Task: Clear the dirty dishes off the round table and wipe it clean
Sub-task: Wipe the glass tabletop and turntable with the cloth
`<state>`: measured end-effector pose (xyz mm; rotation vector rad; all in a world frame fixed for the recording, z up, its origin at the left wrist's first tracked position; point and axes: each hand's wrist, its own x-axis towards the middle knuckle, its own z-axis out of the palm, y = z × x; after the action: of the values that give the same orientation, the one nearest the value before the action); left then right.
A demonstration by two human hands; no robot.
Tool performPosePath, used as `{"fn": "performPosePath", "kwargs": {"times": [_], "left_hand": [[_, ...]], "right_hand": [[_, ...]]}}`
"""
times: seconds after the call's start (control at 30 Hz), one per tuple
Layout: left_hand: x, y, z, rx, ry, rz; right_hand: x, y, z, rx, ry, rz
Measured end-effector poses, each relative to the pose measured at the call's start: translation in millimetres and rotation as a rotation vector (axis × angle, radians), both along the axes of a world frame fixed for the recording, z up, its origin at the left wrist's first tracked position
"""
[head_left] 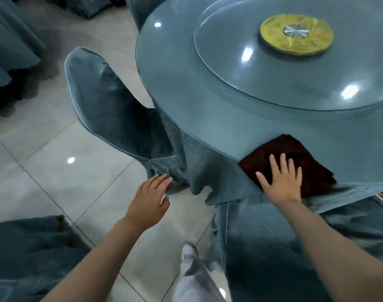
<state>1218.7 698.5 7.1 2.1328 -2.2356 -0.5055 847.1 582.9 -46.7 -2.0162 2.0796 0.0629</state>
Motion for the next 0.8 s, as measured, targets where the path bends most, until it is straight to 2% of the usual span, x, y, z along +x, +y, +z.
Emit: {"fn": "performPosePath", "kwargs": {"times": [0.2,0.3,0.37,0.5,0.57,0.63,0.7,0.8], "left_hand": [[22,-83,-15,-0.014,0.059,-0.051],[31,-122,-22,-0.013,0.098,-0.077],[38,-149,-27,0.005,0.111,-0.092],[54,-197,-34,0.002,0.109,-0.184],[64,-215,-35,-0.018,0.150,-0.199],[73,-228,-33,-0.051,0.220,-0.218],[86,-244,-28,-0.059,0.305,-0.237],[101,-270,-25,-0.091,0.340,-0.290]], "right_hand": [[168,-47,-3,-0.029,-0.067,0.208],[168,-53,-4,-0.049,-0.066,0.304],[127,-47,-11,-0.081,-0.058,0.161],[42,-29,-8,-0.062,-0.031,-0.442],[42,-34,-3,-0.013,-0.057,-0.625],[77,-47,-4,-0.020,-0.033,-0.702],[145,-72,-7,-0.064,-0.004,-0.597],[264,-113,-10,-0.104,-0.041,-0.247]]}}
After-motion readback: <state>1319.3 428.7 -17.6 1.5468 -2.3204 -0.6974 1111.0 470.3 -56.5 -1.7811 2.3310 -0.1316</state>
